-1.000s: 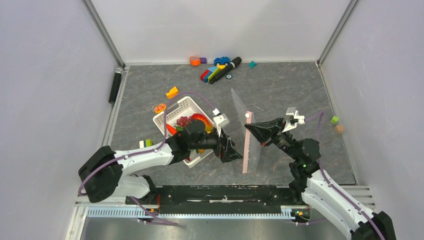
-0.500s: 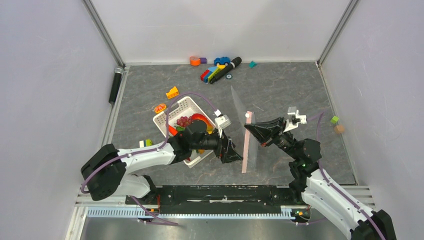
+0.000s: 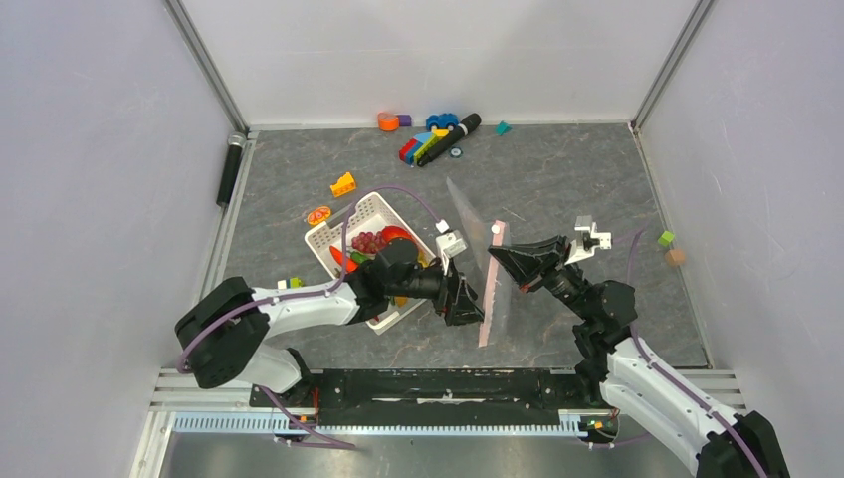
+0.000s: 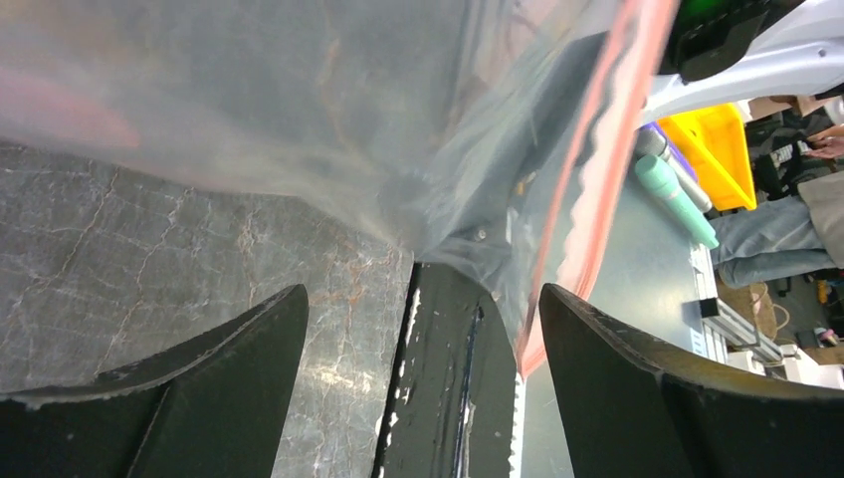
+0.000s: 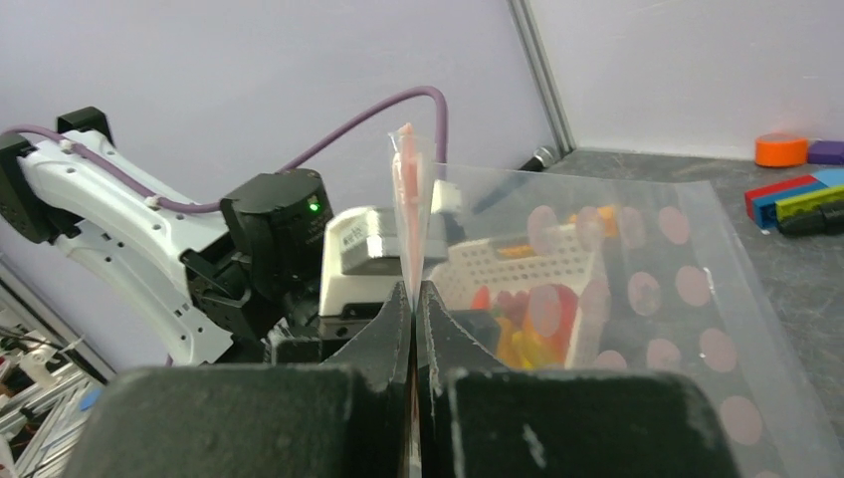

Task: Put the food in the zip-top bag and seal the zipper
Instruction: Open the zipper of the food storage bag.

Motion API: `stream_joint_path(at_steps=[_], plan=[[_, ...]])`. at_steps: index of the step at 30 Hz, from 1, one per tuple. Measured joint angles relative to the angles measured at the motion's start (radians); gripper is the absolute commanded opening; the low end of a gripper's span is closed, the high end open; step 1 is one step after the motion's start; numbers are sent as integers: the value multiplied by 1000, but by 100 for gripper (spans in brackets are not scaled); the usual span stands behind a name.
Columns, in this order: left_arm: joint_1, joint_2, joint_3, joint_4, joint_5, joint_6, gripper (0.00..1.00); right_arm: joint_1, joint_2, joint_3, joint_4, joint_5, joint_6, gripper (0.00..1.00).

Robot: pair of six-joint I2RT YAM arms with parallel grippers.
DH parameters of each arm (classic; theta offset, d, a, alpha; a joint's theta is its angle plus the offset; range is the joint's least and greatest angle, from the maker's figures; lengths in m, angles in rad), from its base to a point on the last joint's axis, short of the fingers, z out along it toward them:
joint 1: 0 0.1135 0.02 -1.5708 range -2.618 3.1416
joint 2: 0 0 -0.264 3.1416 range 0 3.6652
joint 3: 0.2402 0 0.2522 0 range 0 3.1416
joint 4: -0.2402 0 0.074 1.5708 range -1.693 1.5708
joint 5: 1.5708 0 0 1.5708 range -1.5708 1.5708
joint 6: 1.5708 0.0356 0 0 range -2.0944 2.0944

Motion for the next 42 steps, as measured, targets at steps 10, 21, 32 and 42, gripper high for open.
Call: stream_joint_path(at_steps=[10, 21, 32, 42], plan=[[-48, 63, 31, 91, 11, -74, 71, 0, -16, -120, 27, 109, -23, 0], [-101, 180, 33, 227, -32, -183, 2, 0, -56, -180, 62, 186, -28, 5], [-101, 172, 58, 175, -58, -172, 2, -1, -114, -142, -174, 177, -179, 98], [-101, 106, 55, 79, -114, -143, 2, -1, -200, -30, -502, 210, -266, 98]])
